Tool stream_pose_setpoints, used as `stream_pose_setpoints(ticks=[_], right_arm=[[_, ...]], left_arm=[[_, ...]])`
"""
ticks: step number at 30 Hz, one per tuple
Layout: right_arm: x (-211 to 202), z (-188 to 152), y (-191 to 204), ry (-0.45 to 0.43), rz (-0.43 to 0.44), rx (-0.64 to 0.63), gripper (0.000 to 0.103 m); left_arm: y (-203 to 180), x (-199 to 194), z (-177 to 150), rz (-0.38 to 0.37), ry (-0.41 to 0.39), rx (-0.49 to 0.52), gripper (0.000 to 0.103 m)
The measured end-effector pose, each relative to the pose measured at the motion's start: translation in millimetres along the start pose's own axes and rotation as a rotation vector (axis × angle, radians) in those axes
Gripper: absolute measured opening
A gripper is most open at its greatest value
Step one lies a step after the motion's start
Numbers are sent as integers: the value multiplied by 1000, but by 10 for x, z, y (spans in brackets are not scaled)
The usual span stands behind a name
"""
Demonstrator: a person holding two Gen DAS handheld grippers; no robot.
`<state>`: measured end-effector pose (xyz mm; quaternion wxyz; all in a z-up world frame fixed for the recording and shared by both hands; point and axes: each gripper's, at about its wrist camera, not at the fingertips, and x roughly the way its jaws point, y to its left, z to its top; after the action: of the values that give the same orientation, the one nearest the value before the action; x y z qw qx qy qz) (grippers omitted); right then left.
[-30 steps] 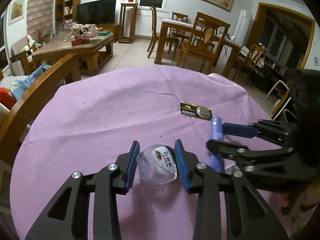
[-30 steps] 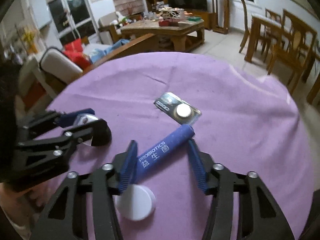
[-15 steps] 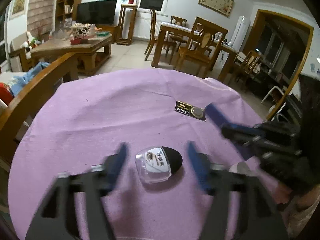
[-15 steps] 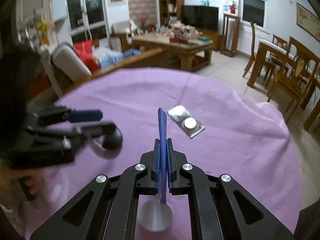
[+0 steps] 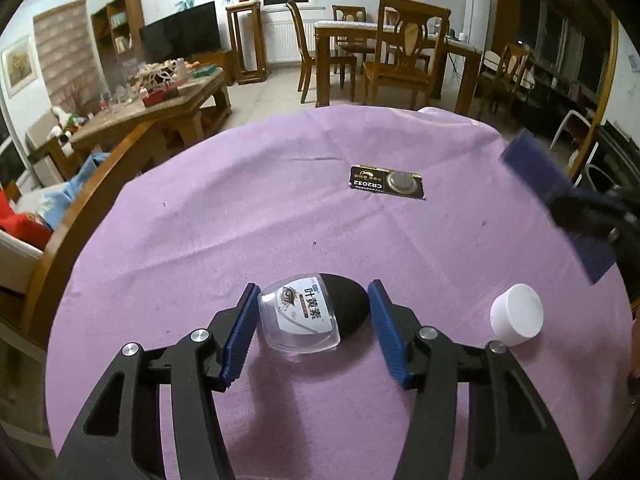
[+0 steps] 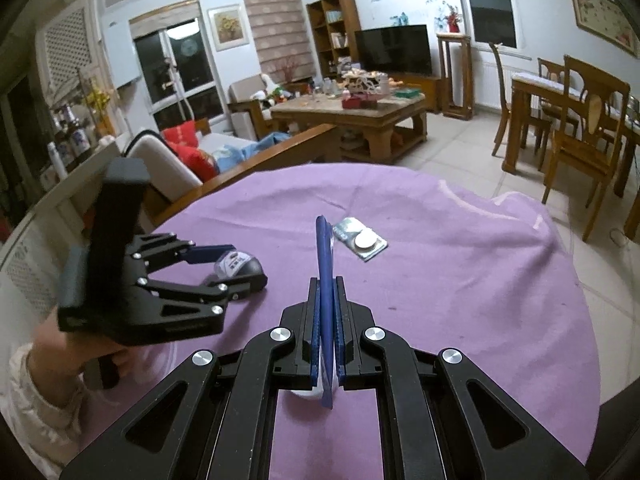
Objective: Collect trash
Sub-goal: 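Carry the plastic cup and blue tube over the black bin and open both tools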
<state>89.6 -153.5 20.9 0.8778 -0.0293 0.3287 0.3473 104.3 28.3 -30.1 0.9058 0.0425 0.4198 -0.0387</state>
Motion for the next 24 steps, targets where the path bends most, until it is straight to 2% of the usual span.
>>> stream_pose_setpoints(ticks=[3,6,11,18,24], right_arm=[[-176,-23,-44,-38,-3,10,7],[-447,-64,-138,-95,-8,26,7],[-1027,-179,-472,-222,-60,79,7],[-1991,-519,-1255,-410,-211,227,7],[-2703,-999,-1919,-508,-357,345,7]], left_arm=[[44,-43,-4,-32,-18,-38,54],[60,-231,-13,-80,-116,-52,54],[-151,-549,24,-217,-214,-65,54],[-890,-955,313,-348,-332,48,54],[-1749,-1009,549,-490,-365,164,54]])
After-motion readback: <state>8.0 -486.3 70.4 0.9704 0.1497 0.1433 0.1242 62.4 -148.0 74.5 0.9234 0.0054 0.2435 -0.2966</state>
